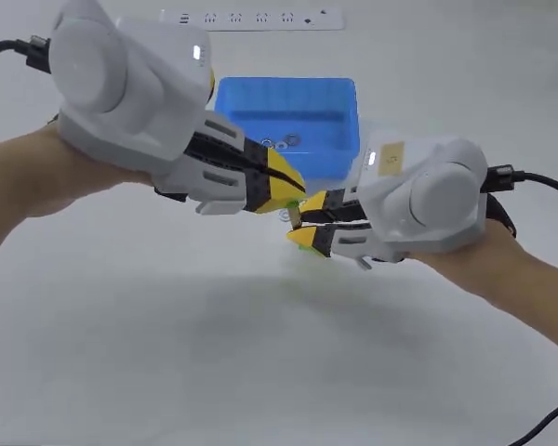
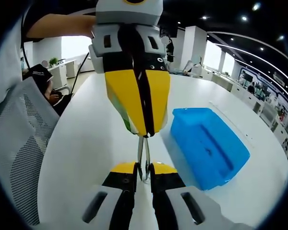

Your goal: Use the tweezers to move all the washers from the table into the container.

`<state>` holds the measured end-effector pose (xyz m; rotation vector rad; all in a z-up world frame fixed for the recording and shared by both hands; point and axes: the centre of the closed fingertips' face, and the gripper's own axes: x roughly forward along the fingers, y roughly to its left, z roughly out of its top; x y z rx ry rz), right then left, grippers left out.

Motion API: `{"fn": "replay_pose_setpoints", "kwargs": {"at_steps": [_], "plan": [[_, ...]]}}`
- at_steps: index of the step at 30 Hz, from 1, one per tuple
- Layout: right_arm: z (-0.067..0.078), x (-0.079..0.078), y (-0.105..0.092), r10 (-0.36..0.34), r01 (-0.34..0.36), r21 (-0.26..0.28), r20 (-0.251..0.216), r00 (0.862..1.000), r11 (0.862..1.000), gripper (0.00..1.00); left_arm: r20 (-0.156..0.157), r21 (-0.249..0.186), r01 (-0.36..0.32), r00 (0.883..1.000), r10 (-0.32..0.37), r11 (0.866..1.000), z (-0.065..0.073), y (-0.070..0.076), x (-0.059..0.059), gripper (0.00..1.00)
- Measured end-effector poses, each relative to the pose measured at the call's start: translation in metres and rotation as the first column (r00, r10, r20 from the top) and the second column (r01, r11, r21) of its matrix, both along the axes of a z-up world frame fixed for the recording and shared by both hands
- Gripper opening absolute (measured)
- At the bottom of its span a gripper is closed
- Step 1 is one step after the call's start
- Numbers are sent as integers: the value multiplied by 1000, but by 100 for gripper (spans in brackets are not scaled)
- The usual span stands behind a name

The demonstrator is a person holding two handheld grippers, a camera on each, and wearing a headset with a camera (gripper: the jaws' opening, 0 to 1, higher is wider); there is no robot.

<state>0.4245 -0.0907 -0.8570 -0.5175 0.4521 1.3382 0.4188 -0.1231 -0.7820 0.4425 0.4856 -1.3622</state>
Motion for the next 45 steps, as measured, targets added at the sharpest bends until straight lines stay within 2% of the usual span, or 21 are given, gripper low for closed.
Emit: {"fn": "replay_pose_setpoints", "kwargs": {"at_steps": [2,6,13,20,26,30,35,45], "plan": [[0,1,0,3,-3,-5,8,1000,1000,12,8,5,0,1000,0,1000,0,1,1,5],[-1,0,0,6,-6,-7,1,1000,1000,12,-8,-2,-2,1000,1,1000,-1,0,1,5],[-1,1,-1,-3,3,-7,-6,1000,1000,12,-13,-4,-3,1000,3,1000,-1,0,3,5],[0,-4,-4,28,-28,-21,8,1000,999,17,-18,-1,1,1000,-1,1000,-2,0,4,5],[7,2,-4,22,-22,16,-14,1000,1000,14,-27,-1,-1,1000,1,1000,-3,-3,9,5],[6,3,-3,22,-21,9,-26,999,1000,12,-38,-3,-3,999,2,1000,-3,-5,13,5],[5,4,-5,13,-12,16,-40,999,1000,11,-54,-8,1,999,-2,1000,-4,-8,13,5],[6,0,-3,21,-21,4,-36,999,1000,10,-60,1,3,998,-3,1000,-4,-4,7,5]]}}
